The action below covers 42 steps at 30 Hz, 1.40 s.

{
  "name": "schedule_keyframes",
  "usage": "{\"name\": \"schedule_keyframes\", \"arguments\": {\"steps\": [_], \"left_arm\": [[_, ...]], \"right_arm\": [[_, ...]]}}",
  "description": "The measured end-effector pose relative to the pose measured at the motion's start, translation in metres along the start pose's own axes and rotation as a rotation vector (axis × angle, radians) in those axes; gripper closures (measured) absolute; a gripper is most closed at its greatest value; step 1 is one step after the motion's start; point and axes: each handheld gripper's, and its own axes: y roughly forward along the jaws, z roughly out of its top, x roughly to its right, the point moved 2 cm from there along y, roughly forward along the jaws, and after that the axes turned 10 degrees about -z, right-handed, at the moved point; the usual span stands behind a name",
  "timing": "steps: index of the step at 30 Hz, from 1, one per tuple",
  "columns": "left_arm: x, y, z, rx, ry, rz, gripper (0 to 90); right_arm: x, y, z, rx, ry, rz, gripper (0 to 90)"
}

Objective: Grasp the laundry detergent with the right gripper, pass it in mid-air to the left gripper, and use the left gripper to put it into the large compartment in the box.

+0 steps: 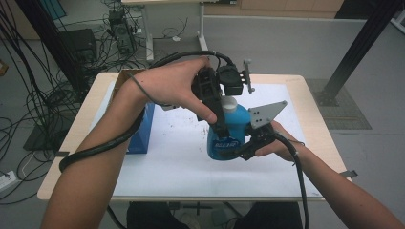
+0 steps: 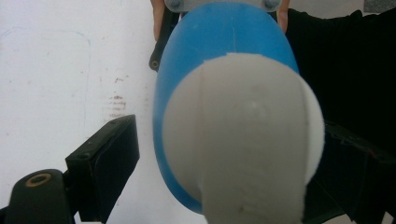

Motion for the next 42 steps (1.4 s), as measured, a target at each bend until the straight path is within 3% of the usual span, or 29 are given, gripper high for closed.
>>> {"name": "schedule_keyframes", "arguments": {"steps": [33, 42], "left_arm": [[0.002, 0.007, 0.015, -0.060, 0.017, -0.001, 13.2], [0.000, 0.008, 0.016, -0.069, -0.011, -0.009, 23.2]], "right_arm": [[0.000, 0.002, 0.002, -0.002, -0.011, 0.005, 40.6], [-0.001, 0.002, 0.003, -0.003, -0.012, 0.006, 40.6]]}}
